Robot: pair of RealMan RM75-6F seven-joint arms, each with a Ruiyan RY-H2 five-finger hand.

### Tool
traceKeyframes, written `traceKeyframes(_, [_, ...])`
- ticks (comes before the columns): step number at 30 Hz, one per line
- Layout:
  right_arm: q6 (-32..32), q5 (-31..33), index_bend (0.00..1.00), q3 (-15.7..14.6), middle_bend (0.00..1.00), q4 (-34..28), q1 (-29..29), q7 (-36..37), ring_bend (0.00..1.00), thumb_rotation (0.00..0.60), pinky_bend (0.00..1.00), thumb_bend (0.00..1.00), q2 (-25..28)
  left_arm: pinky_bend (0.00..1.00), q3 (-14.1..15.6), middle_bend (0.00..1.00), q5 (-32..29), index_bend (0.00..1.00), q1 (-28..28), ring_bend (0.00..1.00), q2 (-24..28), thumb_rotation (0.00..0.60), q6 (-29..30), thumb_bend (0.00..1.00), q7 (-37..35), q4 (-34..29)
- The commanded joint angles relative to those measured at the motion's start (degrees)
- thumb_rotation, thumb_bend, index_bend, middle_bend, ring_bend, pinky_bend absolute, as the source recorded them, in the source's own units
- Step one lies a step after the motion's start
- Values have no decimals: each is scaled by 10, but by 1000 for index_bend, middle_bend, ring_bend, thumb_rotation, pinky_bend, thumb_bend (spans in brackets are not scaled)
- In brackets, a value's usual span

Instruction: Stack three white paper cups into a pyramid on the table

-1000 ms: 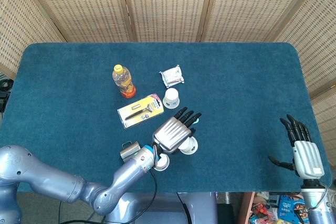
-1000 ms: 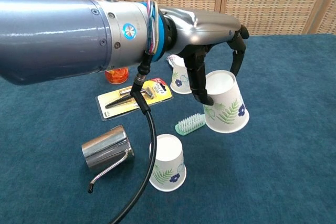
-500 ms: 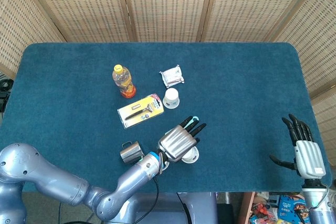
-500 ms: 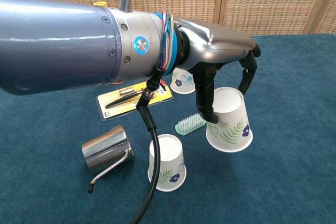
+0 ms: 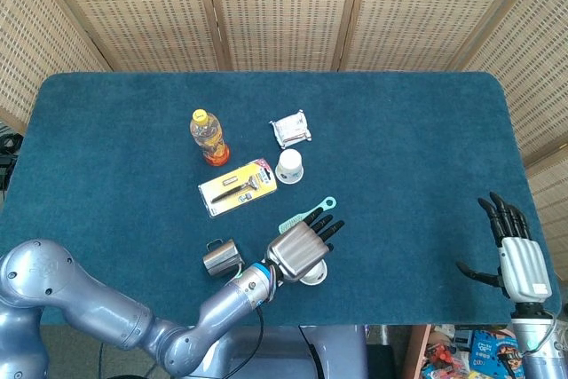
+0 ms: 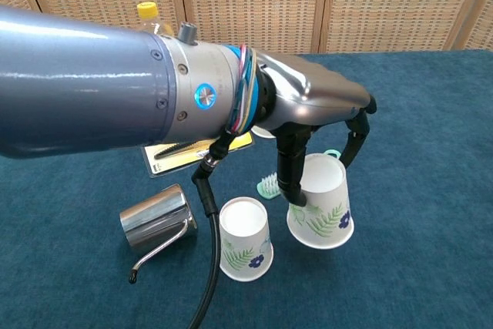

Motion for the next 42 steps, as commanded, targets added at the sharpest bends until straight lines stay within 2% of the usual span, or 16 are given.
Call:
traceKeyframes(1, [1, -1, 74, 0, 0, 0, 0, 0, 0, 600, 0, 72, 0, 0, 6, 0, -10, 448, -7, 0, -2, 600, 5, 225, 8, -1])
traceKeyframes(14, [4, 0, 74, 2, 0, 0, -1, -1, 0, 600, 0, 71, -1, 0, 32, 0, -30, 445, -14, 0, -24, 600, 17, 226, 14, 15])
traceKeyframes(28, [6, 0, 74, 3, 0, 1, -2, -1, 0, 600, 0, 71, -3, 0, 43, 0, -25, 297, -10, 0, -44, 600, 43, 225, 20, 29])
traceKeyframes(30, [6, 0, 74, 3, 0, 1, -2, -2, 0, 600, 0, 72, -3, 0, 41, 0, -14, 269, -5, 0, -45, 600, 54, 225, 16, 30])
traceKeyframes(36, [6, 0, 74, 3, 0, 0, -2, -3, 0, 600, 0, 71, -2, 0, 34, 0, 6, 268, 12, 0, -32, 600, 67, 225, -5, 14])
traceKeyframes(42, [3, 1, 74, 3, 0, 1, -1, -6, 0, 600, 0, 71, -3, 0, 38, 0, 70, 268, 59, 0, 11, 600, 110, 225, -54, -25])
